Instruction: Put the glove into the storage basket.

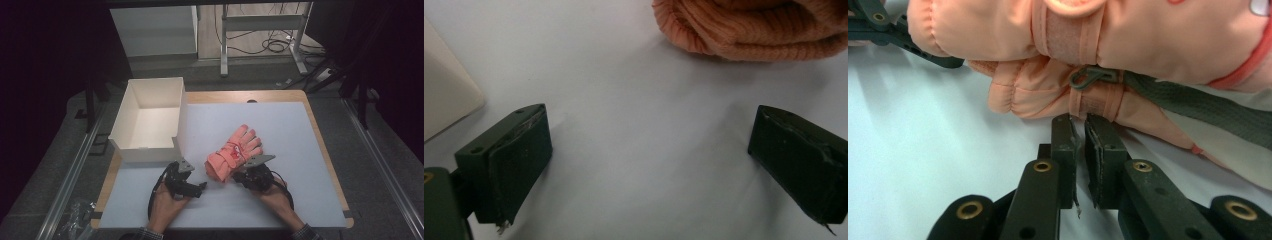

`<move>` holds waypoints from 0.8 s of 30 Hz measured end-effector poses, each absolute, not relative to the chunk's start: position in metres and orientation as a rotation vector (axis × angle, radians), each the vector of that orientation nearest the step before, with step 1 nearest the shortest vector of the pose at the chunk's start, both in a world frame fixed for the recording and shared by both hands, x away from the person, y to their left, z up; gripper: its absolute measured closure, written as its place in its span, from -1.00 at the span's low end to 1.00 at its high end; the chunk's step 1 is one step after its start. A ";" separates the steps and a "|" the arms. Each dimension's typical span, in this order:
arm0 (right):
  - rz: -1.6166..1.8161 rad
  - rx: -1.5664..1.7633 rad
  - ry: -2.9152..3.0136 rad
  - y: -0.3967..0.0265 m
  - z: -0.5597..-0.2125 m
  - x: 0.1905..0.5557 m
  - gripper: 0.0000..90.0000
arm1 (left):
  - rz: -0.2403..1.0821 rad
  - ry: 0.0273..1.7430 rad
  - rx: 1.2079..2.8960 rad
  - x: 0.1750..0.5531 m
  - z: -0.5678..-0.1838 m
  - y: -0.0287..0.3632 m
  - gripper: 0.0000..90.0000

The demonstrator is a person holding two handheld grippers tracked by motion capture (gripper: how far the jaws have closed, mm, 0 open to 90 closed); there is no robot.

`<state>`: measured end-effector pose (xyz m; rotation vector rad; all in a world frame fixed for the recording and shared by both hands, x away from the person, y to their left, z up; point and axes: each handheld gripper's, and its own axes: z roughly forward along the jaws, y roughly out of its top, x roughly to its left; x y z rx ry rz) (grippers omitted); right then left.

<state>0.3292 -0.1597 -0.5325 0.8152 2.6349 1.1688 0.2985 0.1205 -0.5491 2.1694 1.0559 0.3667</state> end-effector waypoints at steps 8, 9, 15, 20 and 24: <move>1.160 0.800 2.627 -0.163 -0.530 0.328 0.73 | 0.365 1.056 2.169 0.299 -0.549 0.121 -0.92; 1.158 0.804 2.618 -0.165 -0.529 0.327 0.71 | 0.366 1.056 2.169 0.299 -0.549 0.121 -0.92; 1.141 0.854 2.550 -0.189 -0.525 0.330 0.56 | 0.361 1.052 2.170 0.299 -0.549 0.121 -0.92; 1.096 0.888 2.497 -0.211 -0.523 0.334 0.40 | 0.351 1.044 2.170 0.299 -0.549 0.120 -0.96; 1.052 0.925 2.457 -0.228 -0.522 0.339 0.24 | 0.317 1.034 2.176 0.301 -0.546 0.121 -0.97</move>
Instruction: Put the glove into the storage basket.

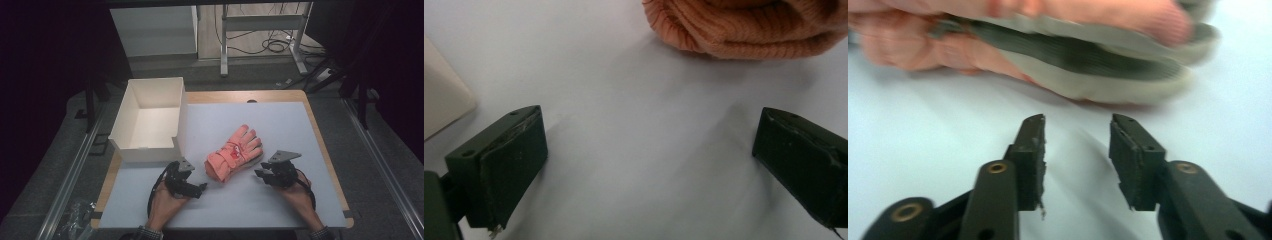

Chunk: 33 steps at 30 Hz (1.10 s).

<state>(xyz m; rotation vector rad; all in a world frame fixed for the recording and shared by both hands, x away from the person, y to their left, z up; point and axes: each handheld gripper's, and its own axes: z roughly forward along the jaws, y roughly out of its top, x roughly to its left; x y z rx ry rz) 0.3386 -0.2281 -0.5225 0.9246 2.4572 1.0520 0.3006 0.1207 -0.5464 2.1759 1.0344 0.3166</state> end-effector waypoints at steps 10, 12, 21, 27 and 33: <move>0.991 1.055 2.381 -0.265 -0.524 0.353 -0.22 | 0.283 0.954 2.188 0.300 -0.522 0.119 -1.00; 0.969 1.076 2.348 -0.274 -0.526 0.358 -0.35 | 0.268 0.924 2.200 0.302 -0.513 0.116 -1.00; 0.915 1.104 2.295 -0.285 -0.526 0.366 -0.55 | 0.230 0.863 2.222 0.317 -0.480 0.101 -1.00; 0.946 1.143 2.305 -0.288 -0.529 0.370 -0.61 | 0.224 0.825 2.243 0.329 -0.465 0.084 -1.00; 0.951 1.143 2.302 -0.288 -0.529 0.370 -0.61 | 0.212 0.798 2.270 0.343 -0.459 0.061 -1.00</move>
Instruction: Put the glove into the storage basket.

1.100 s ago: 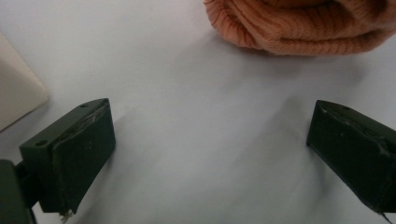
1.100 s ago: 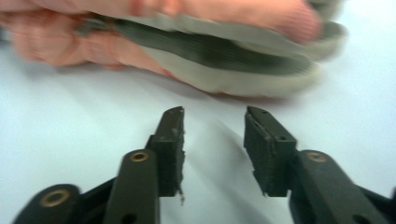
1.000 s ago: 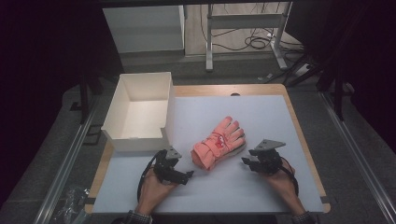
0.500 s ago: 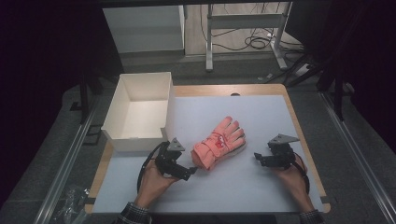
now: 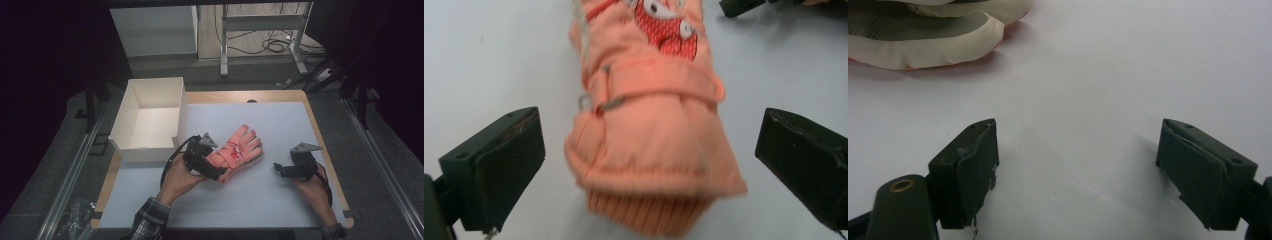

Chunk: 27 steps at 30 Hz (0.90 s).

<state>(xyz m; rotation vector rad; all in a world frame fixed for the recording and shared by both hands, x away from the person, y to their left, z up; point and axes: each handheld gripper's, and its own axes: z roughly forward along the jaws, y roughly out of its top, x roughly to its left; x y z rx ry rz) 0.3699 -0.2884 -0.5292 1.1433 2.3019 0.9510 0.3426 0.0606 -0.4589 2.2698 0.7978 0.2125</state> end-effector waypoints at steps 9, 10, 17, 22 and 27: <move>0.953 1.144 2.300 -0.288 -0.529 0.370 -0.61 | 0.208 0.754 2.337 0.363 -0.464 0.030 -1.00; 0.953 1.145 2.300 -0.288 -0.529 0.370 -0.61 | 0.218 0.753 2.352 0.368 -0.469 0.024 -1.00; 0.953 1.142 2.300 -0.288 -0.530 0.370 -0.61 | 0.214 0.752 2.390 0.378 -0.482 0.012 -1.00; 0.953 1.141 2.300 -0.288 -0.530 0.370 -0.61 | 0.190 0.770 2.419 0.383 -0.497 0.007 -1.00; 0.953 1.143 2.300 -0.288 -0.530 0.370 -0.61 | 0.211 0.789 2.453 0.384 -0.508 0.002 -1.00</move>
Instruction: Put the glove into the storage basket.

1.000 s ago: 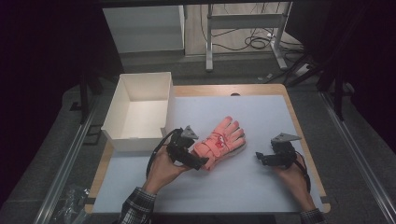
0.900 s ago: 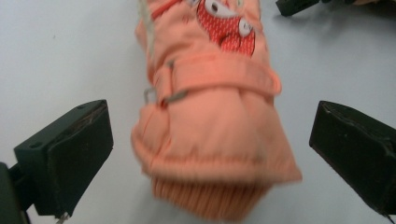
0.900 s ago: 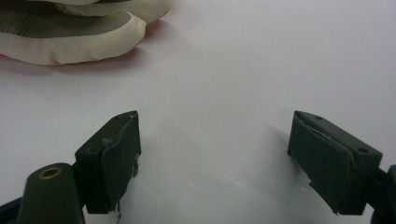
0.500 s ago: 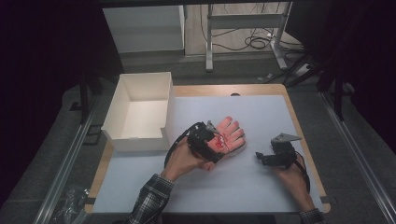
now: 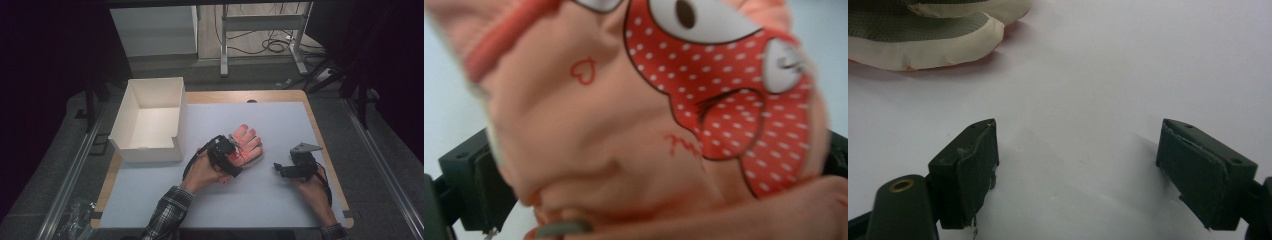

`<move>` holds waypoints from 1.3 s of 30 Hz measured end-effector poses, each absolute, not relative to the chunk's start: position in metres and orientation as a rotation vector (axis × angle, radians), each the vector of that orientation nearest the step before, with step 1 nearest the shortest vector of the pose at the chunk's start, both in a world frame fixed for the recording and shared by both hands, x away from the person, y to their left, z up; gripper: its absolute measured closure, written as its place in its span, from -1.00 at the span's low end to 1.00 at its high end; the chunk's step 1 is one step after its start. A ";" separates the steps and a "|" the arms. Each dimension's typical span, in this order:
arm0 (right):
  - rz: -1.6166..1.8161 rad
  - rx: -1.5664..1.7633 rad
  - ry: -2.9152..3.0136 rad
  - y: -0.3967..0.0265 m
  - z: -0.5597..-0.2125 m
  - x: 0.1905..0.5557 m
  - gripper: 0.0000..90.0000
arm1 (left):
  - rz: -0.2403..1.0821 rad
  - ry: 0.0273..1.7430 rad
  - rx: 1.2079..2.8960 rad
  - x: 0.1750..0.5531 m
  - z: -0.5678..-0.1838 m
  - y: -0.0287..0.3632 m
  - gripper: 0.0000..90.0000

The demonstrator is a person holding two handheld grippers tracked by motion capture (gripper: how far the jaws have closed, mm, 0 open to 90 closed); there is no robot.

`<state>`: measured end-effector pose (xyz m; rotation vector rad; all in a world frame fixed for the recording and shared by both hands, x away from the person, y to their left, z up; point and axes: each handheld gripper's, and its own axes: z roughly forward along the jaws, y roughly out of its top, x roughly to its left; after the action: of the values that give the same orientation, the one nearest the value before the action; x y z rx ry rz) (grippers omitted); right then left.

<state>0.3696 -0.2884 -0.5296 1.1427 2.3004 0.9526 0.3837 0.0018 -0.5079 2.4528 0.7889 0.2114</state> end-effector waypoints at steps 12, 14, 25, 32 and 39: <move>0.952 1.143 2.301 -0.288 -0.530 0.370 -0.62 | 0.225 0.808 2.523 0.376 -0.515 -0.005 -0.49; 0.952 1.143 2.301 -0.288 -0.530 0.370 -0.62 | 0.220 0.809 2.520 0.376 -0.514 -0.005 -0.27; 0.953 1.144 2.301 -0.288 -0.530 0.370 -0.62 | 0.156 0.807 2.475 0.378 -0.505 0.004 0.01; 0.953 1.146 2.300 -0.288 -0.530 0.370 -0.62 | 0.146 0.810 2.447 0.380 -0.494 0.009 0.02; 0.952 1.141 2.301 -0.289 -0.530 0.370 -0.62 | 0.156 0.836 2.427 0.385 -0.470 0.015 0.01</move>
<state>0.3697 -0.2886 -0.5297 1.1412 2.3008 0.9522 0.3850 0.0152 -0.4702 2.4271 0.8361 0.1561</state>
